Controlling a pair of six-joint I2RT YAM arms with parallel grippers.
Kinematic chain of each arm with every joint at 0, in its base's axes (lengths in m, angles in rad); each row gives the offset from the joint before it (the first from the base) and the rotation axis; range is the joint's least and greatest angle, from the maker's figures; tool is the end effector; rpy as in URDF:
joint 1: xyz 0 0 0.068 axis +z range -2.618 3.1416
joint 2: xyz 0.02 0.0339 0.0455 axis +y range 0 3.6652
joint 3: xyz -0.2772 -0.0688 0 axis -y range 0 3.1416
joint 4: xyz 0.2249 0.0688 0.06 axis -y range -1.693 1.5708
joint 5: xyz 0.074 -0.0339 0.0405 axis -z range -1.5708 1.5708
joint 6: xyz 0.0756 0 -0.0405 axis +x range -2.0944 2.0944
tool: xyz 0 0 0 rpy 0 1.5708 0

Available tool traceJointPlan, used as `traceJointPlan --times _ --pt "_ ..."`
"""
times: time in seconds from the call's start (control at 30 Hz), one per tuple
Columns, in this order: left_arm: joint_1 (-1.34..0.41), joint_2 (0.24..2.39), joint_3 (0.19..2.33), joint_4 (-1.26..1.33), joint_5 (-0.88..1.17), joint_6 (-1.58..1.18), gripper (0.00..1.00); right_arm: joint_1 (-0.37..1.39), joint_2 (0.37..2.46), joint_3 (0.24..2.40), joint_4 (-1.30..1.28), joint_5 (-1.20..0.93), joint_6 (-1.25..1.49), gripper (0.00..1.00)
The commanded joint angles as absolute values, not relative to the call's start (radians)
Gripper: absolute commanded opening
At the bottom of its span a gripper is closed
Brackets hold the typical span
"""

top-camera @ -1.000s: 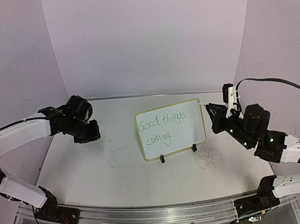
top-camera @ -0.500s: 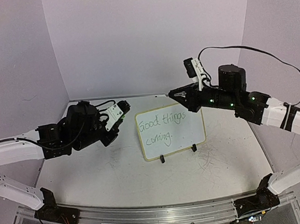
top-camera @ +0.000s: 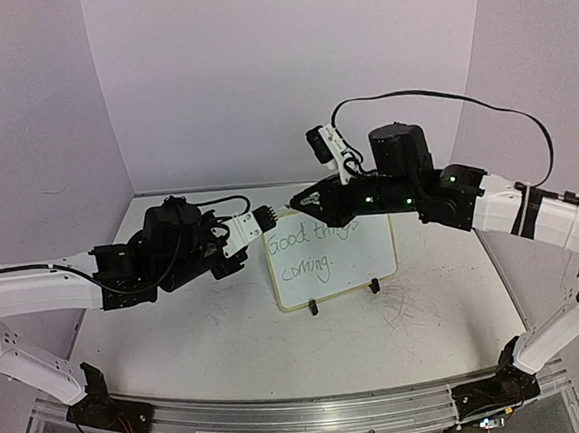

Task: Write a sentence on the whiteboard
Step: Insert the whiteboard marker without the cap into the pen cap.

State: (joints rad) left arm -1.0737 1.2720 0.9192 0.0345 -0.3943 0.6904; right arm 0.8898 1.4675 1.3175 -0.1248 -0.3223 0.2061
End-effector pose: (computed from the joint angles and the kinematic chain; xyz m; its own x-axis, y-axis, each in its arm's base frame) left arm 0.1718 -0.2558 0.3120 0.2909 0.6967 -0.6557 0.5866 0.4115 0.6975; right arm 0.2099 0.2971 0.3754 -0.3573 -0.1326 -0.9245 -0.8743 0.3958 0.2811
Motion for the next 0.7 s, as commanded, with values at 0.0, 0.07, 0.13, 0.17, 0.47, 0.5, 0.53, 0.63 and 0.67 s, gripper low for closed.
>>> traceJointPlan --times 0.0,0.07,0.13,0.17,0.47,0.5,0.53,0.63,0.67 --pt "-1.077 1.281 0.919 0.053 -0.378 0.702 0.0 0.908 1.483 1.378 -0.152 -0.294 0.182 0.0" --pt "-1.077 1.283 0.921 0.051 -0.381 0.702 0.0 0.912 1.492 1.387 -0.153 -0.3 0.178 0.0" --pt "-1.077 1.287 0.926 0.047 -0.388 0.703 0.0 0.919 1.502 1.395 -0.162 -0.306 0.173 0.0" --pt "-1.076 1.289 0.928 0.045 -0.392 0.704 0.0 0.921 1.506 1.397 -0.165 -0.307 0.17 0.0" --pt "-1.077 1.293 0.933 0.038 -0.396 0.705 0.0 0.937 1.51 1.39 -0.165 -0.302 0.163 0.0" --pt "-1.076 1.295 0.933 0.036 -0.396 0.705 0.0 0.939 1.503 1.387 -0.163 -0.292 0.163 0.0" --pt "-1.077 1.295 0.934 0.034 -0.396 0.703 0.0 0.939 1.5 1.385 -0.163 -0.287 0.163 0.0" --pt "-1.077 1.291 0.931 0.033 -0.396 0.7 0.0 0.94 1.502 1.391 -0.163 -0.286 0.162 0.0" --pt "-1.077 1.29 0.931 0.034 -0.396 0.7 0.0 0.94 1.507 1.393 -0.163 -0.288 0.161 0.0"
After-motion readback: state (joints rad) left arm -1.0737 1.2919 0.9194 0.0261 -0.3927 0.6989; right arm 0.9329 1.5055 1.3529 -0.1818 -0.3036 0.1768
